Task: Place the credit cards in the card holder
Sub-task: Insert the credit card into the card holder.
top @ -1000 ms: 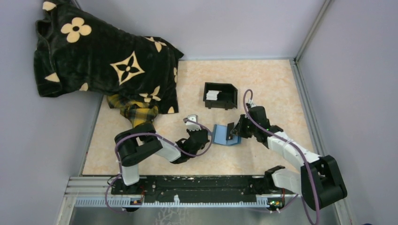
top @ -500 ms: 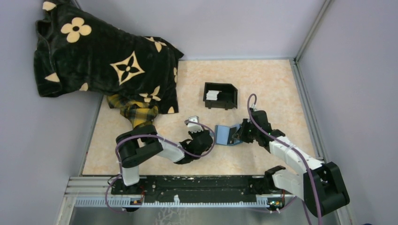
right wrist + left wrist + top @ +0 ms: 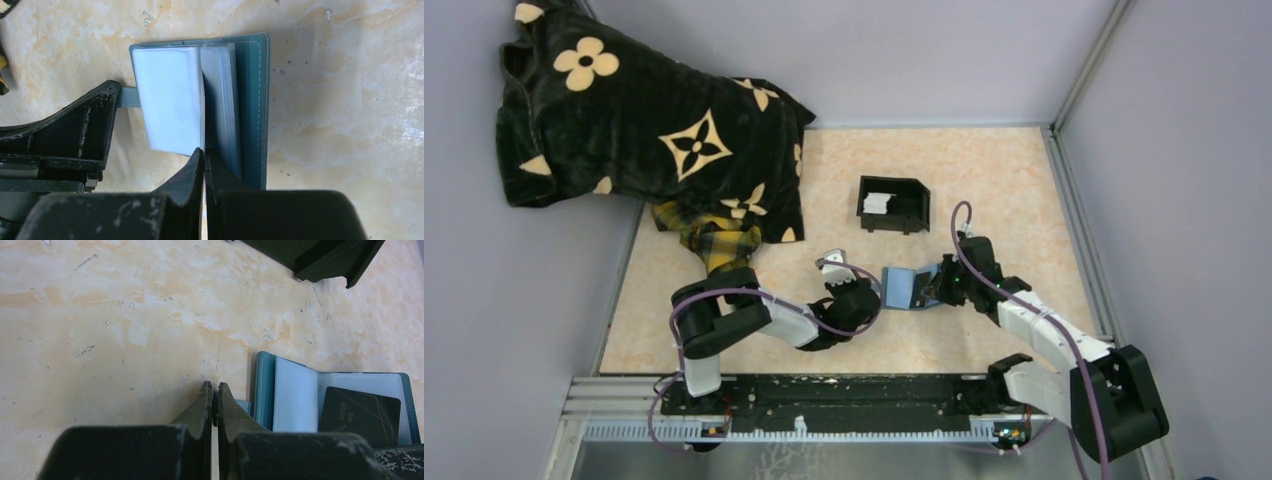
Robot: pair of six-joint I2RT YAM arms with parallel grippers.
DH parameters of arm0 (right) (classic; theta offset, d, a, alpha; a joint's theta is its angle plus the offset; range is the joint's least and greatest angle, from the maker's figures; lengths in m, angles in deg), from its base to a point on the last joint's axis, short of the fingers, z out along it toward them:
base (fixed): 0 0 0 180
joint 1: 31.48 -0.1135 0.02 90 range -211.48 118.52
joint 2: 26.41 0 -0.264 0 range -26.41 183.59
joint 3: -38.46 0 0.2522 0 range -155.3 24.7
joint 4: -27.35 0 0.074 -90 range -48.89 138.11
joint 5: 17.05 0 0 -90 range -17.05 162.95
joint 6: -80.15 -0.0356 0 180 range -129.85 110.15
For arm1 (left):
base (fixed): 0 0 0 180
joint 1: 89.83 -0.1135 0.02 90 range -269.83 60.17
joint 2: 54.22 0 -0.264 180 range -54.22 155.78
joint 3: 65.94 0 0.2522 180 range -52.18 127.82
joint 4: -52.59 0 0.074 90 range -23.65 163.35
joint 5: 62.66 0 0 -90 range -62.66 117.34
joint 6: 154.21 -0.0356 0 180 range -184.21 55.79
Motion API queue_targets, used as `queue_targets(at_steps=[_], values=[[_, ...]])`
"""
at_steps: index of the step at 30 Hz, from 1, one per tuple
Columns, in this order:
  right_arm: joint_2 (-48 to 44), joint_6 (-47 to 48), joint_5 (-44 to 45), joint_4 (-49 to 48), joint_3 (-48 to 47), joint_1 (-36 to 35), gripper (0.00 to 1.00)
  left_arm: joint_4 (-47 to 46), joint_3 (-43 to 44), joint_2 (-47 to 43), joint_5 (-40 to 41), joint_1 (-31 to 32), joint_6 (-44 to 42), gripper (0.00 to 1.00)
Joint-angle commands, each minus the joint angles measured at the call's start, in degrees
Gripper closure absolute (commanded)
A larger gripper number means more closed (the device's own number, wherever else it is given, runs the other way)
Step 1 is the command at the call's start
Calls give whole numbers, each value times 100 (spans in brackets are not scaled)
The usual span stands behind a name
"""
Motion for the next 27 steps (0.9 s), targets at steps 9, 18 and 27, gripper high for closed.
queue_targets(at_steps=[9, 18, 27], values=[[324, 454, 266, -154, -149, 81, 100, 1669, -232, 498, -490, 78, -165, 100], [644, 513, -20, -494, -144, 110, 100, 2502, 20, 62, -423, 81, -61, 75], [732, 535, -170, -699, -29, 113, 100, 2846, 103, -825, -473, 90, -274, 53]])
